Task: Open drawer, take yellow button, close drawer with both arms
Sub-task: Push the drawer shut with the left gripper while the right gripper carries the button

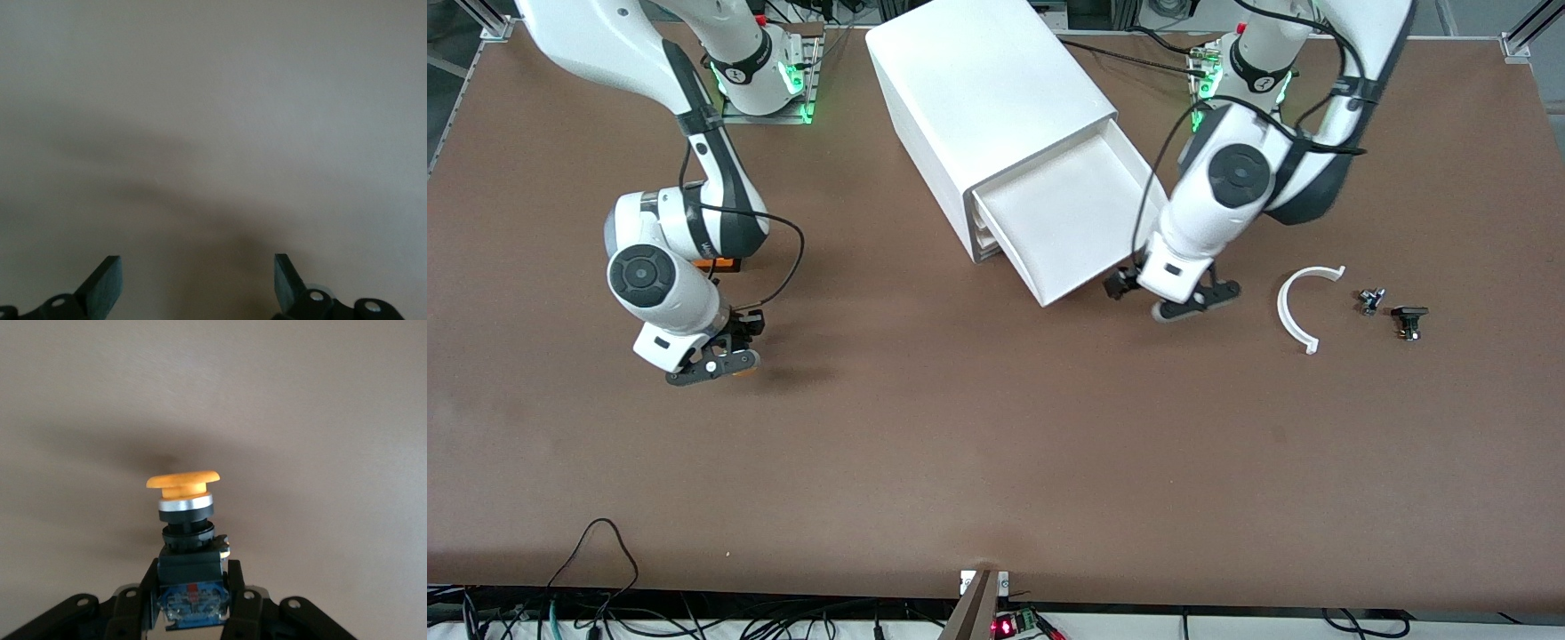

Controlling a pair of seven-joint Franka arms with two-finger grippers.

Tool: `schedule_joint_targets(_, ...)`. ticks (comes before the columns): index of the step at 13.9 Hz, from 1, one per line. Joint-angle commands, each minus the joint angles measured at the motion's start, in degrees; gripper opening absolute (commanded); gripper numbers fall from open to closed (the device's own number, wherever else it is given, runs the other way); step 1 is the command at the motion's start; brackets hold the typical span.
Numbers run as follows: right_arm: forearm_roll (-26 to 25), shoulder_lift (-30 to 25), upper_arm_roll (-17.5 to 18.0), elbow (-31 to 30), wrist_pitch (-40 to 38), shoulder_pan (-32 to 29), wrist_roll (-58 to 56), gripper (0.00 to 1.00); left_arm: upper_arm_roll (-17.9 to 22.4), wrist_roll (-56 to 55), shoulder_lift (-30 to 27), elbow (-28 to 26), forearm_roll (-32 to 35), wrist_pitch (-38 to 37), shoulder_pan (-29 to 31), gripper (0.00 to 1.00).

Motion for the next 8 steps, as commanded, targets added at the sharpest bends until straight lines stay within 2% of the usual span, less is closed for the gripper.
schedule_joint_targets(1, -0.89, -3.78, 0.71, -7.06, 7.82, -4.54, -7.02, 0.35, -4.48, -5.46, -3.79, -5.66, 0.78, -0.22, 0.02, 1.0)
schedule_joint_targets(3, -0.89, -4.13, 0.71, -12.25, 17.31, -7.7, -11.86, 0.35, -8.96, -5.2, -5.46, -7.87, 0.69, -1.53, 0.2, 1.0)
schedule_joint_targets(6, -0.89, -3.34, 0.8, -14.46, 19.72, -10.0, -11.97, 0.35, -13.98, -4.68, -6.69, -8.49, 0.69, -2.42, 0.29, 1.0)
schedule_joint_targets(8, -0.89, -2.64, 0.8, -16.57, 24.01, -10.53, -15.45, 0.35, -17.66, -4.59, -6.78, -8.49, 0.69, -2.42, 0.29, 1.0)
